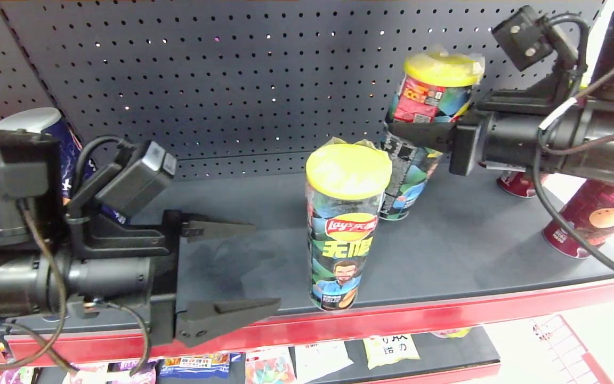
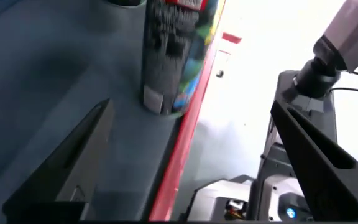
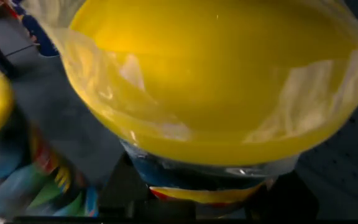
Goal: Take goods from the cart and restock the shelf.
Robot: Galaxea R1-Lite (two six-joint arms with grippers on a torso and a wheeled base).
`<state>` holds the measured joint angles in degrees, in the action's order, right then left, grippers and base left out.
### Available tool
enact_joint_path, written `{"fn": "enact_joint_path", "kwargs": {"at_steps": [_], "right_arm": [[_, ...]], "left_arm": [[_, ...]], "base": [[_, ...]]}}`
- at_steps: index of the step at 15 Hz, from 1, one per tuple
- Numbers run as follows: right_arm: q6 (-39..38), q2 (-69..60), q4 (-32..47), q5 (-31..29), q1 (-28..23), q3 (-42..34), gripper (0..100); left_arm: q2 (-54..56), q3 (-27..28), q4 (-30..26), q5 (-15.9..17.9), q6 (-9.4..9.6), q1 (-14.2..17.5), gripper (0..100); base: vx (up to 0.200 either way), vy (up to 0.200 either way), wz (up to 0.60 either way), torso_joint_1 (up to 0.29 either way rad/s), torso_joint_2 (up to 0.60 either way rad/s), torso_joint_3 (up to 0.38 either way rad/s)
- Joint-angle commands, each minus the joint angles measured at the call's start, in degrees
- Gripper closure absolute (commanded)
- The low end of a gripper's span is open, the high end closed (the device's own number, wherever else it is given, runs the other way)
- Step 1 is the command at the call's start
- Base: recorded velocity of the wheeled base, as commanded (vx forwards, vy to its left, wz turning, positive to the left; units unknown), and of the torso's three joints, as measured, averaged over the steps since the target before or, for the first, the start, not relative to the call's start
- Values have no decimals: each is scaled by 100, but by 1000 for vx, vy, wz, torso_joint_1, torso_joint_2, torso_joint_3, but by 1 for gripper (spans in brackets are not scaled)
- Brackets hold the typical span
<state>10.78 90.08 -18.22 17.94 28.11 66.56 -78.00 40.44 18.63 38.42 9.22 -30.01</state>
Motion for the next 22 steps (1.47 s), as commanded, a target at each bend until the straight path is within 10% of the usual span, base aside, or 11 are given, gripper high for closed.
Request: {"fn": "enact_joint_path", "kwargs": {"at_steps": [1,4,22], "right_arm": [[3,713,3,7,37,437,100],[-5,994,3,7,116,604,100],[-278,1478,-6,7,370,1008,100]], "left_arm": [[944,-590,1,-151,-306,206,0],[1252,-660,1,-599,-623,198,0],[1340,-748,9,-942,-614,189,0]], "base": [[0,0,0,0,0,0],[0,0,0,0,0,0],[0,0,0,0,0,0]]}}
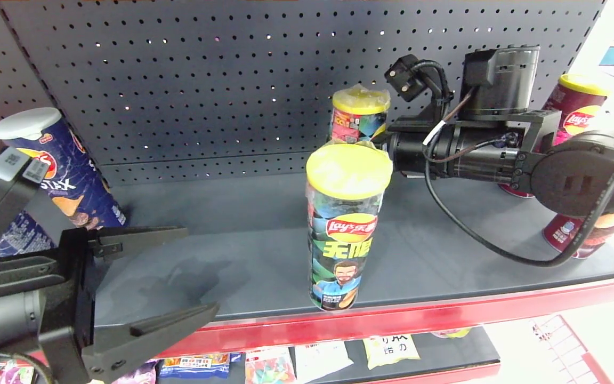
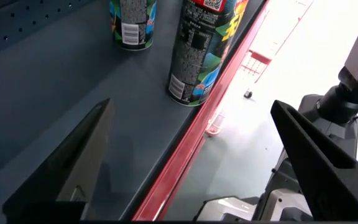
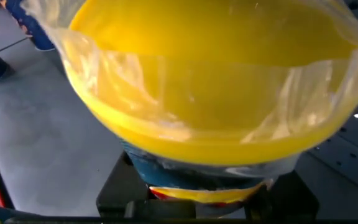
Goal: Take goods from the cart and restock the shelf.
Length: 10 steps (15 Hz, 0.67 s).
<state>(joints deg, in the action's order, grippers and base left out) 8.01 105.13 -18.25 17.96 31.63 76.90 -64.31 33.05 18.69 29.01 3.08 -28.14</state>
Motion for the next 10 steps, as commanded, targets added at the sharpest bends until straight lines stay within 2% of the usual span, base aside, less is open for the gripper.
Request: {"fn": "enact_joint_path", "kwargs": {"at_steps": [1,2,3,10], "right_arm": [[-10,-28,-3,-3,62,-52,100],[-1,-37,-3,-3,97,-70,100],[-1,-37,-3,-3,106,-78,0],[-19,-397,-12,-11,80,-571,0]], "left_arm": [[-29,-9,3,-1,-1,1,0],[-38,-9,3,-1,-1,1,0],[-38,-9,3,-1,-1,1,0],[-82,-9,-6,-10,-10,10,0]], "base": [[0,0,0,0,0,0],[0,0,0,0,0,0],[0,0,0,0,0,0],[0,0,0,0,0,0]]}}
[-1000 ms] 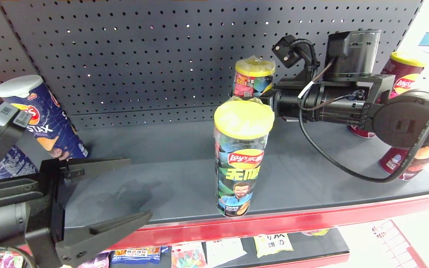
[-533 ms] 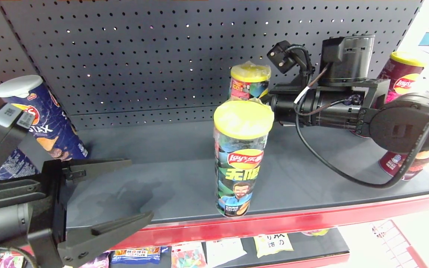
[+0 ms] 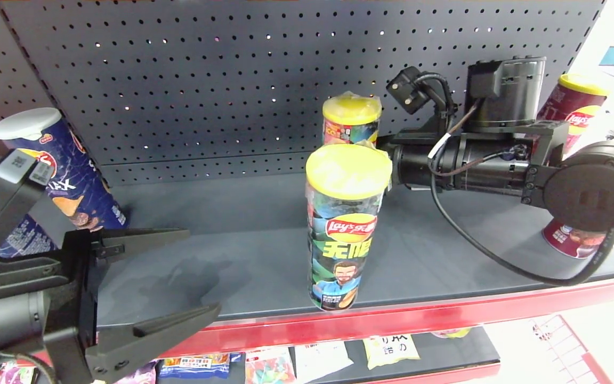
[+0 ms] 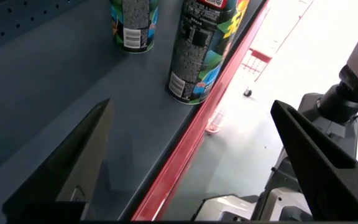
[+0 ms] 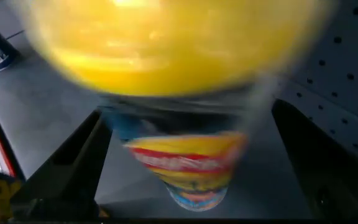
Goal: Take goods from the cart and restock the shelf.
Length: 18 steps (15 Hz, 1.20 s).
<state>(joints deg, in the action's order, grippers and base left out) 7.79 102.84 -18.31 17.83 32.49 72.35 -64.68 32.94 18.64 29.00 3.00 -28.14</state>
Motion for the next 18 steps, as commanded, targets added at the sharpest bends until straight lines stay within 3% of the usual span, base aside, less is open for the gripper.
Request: {"fn": "enact_joint_path", "kwargs": {"at_steps": [1,5,10,14,15,17,18], "right_arm": [[3,-256,3,1,-6,-195,0],[-155,-686,3,1,-58,-555,0],[-190,-1337,3,-175,-190,-1206,0],[-190,-2040,29,-483,-296,-2032,0],[-199,-2330,29,-571,-296,-2340,0],[-199,-2734,47,-623,-296,-2726,0],[-199,-3059,56,-632,-296,-3025,0]], "left_arm": [[-80,2,-1,-17,-1,10,0],[-326,-24,-9,-255,-10,27,0],[-475,-7,8,-272,-1,19,0],[-581,-42,-1,-395,8,19,0],[-642,-33,8,-553,17,19,0],[-712,2,8,-764,104,10,0],[-800,20,8,-835,236,10,0]], "base": [[0,0,0,0,0,0],[0,0,0,0,0,0],[0,0,0,0,0,0],[0,0,0,0,0,0],[0,0,0,0,0,0],[0,0,0,0,0,0],[0,0,0,0,0,0]]}}
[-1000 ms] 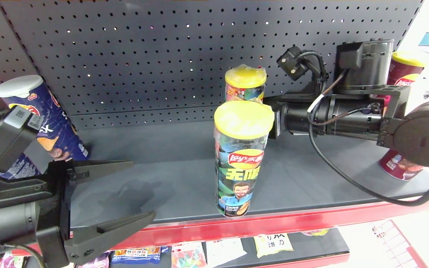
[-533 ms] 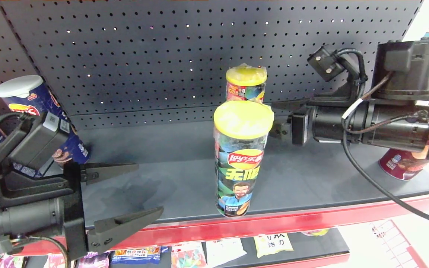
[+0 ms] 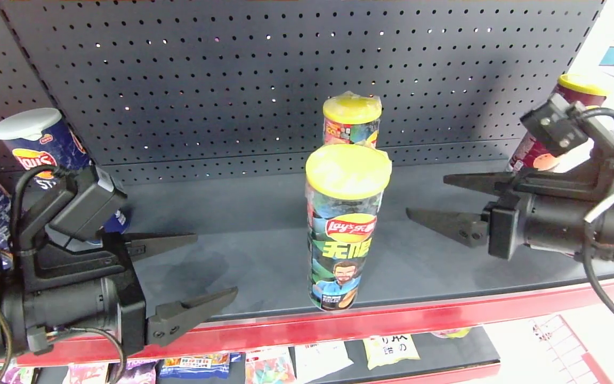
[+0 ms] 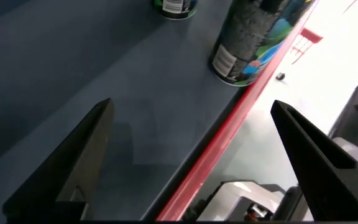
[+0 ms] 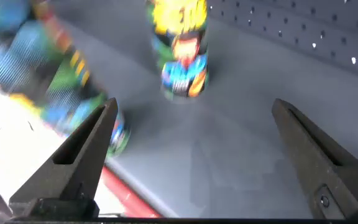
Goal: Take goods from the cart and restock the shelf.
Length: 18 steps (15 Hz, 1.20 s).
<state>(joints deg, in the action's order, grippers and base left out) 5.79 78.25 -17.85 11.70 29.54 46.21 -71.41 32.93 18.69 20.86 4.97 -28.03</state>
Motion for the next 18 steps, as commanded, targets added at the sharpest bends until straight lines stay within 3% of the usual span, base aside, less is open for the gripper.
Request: {"fn": "enact_joint_path", "kwargs": {"at_steps": [1,3,5,6,8,12,18], "right_arm": [[1,-864,36,-28,-1,-622,0],[1,-1444,528,-116,-1,-877,0],[-8,-1963,1108,-124,-1,-956,0],[-52,-2103,1231,-124,-9,-956,0],[-236,-2262,1257,-133,-89,-1000,0],[-263,-2508,1257,-124,-387,-1203,0],[-263,-2534,1249,-116,-607,-1203,0]], "left_arm": [[-198,21,3,-91,74,-1,0],[-373,38,3,-214,118,-36,0],[-532,47,-6,-398,540,-63,0],[-611,100,-6,-451,628,-168,0],[-822,232,-14,-583,663,-318,0],[-1367,592,3,-776,962,-528,0],[-1507,768,3,-776,979,-528,0]], "base": [[0,0,0,0,0,0],[0,0,0,0,0,0],[0,0,0,0,0,0],[0,0,0,0,0,0],[0,0,0,0,0,0],[0,0,0,0,0,0],[0,0,0,0,0,0]]}}
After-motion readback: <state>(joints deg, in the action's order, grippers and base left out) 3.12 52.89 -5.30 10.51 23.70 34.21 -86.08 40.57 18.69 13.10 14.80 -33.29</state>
